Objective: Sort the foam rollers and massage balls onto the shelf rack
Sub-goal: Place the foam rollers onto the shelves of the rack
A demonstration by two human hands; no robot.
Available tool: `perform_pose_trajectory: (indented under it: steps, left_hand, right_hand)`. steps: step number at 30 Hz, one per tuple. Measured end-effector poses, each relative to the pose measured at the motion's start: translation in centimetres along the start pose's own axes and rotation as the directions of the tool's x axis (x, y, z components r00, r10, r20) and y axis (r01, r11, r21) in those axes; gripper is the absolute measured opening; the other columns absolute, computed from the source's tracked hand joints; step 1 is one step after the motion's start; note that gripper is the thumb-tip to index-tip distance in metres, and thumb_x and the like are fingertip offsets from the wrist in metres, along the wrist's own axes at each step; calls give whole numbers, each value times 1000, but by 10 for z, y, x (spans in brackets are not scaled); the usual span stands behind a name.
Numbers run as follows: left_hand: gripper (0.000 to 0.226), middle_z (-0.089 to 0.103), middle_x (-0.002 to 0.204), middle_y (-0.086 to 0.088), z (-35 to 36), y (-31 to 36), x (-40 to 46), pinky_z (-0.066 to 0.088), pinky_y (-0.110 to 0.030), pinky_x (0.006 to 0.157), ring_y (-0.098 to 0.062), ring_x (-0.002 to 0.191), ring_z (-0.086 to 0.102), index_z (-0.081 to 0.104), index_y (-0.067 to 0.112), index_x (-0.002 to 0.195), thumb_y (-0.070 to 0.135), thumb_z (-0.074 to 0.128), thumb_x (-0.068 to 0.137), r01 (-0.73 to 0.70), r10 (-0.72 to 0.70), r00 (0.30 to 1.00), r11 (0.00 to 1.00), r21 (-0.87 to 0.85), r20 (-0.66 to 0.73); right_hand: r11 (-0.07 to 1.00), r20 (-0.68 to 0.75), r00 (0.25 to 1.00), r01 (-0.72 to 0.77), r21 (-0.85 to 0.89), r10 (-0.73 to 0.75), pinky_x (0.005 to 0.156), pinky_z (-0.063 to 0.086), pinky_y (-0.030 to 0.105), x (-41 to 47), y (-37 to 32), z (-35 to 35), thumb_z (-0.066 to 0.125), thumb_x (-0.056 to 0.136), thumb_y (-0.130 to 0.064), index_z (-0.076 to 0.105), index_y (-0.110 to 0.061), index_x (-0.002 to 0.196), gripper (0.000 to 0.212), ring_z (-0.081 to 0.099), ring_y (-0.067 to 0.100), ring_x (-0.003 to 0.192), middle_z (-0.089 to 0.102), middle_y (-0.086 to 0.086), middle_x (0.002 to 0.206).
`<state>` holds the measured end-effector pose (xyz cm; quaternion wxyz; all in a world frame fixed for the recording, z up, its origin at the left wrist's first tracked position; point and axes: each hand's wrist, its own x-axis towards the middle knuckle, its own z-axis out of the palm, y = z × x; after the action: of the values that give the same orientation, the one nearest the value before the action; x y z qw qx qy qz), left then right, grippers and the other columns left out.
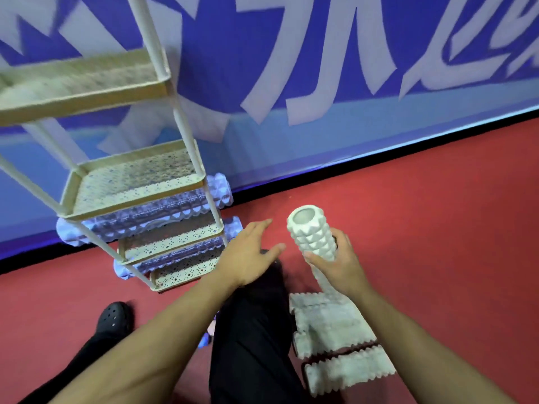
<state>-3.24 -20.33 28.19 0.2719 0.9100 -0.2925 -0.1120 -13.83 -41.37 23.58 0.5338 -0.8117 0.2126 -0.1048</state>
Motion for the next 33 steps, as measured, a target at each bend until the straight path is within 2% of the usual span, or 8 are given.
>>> perform_pose_trajectory:
  steps: [4,6,10,17,24,27,30,33]
  left_hand:
    - [78,41,156,4,-51,-11,-19,35,-31,113,-16,141,42,34,26,155,63,60,90,7,-6,995,1000,8,-104]
    - [81,43,155,3,-72,-20,-33,36,-32,113,-16,140,43,35,25,155,63,62,89,17,-17,991,1000,6,-135]
    - [84,48,149,2,-105,-42,-65,41,-37,109,-19,135,48,36,26,153,67,63,85,59,-49,982,997,52,-181]
    - [96,57,137,8,-160,-90,-123,49,-38,95,-18,122,57,35,38,147,82,67,67,152,-107,966,972,180,-237]
    - [101,63,128,13,-200,-128,-155,47,-35,78,-19,111,63,41,41,134,94,62,51,245,-203,966,912,330,-158]
    - [86,66,116,14,-209,-138,-163,42,-33,68,-19,98,64,46,41,124,91,58,54,236,-163,964,886,399,-209]
    - [78,65,111,14,-216,-146,-169,41,-33,66,-20,97,64,48,41,121,85,59,57,246,-145,955,875,417,-260]
    - [77,63,114,14,-227,-153,-174,46,-35,68,-20,99,63,49,39,120,83,60,57,260,-138,947,861,437,-292]
  right_hand:
    - [940,-98,995,43,338,-10,77,54,16,2,-75,33,86,79,-33,58,-21,117,50,71,4,97,73,-6,109]
    - [854,-84,996,33,520,12,92,56,32,1,-107,53,82,84,-29,56,-13,125,51,71,15,108,73,1,117]
    - [711,19,997,-69,700,78,93,53,41,-13,-160,96,76,88,-36,54,-27,129,47,69,12,112,72,-9,122]
    - [502,288,946,-324,802,150,103,48,58,-46,-215,155,69,92,-43,54,-23,137,51,67,25,116,70,2,129]
    - [424,399,901,-433,796,171,85,52,44,-66,-224,184,64,94,-46,57,-18,136,51,69,23,110,71,4,126]
    - [549,387,901,-427,719,195,95,50,45,-63,-226,188,64,94,-48,51,-13,137,57,65,22,109,64,8,133]
    - [933,114,972,-231,275,207,114,37,45,-57,-224,186,72,83,-59,21,-6,154,103,43,30,138,33,13,156]
    - [956,-32,974,212,-201,-223,123,14,45,-44,-224,178,71,72,-73,5,-14,161,125,11,27,154,8,7,167]
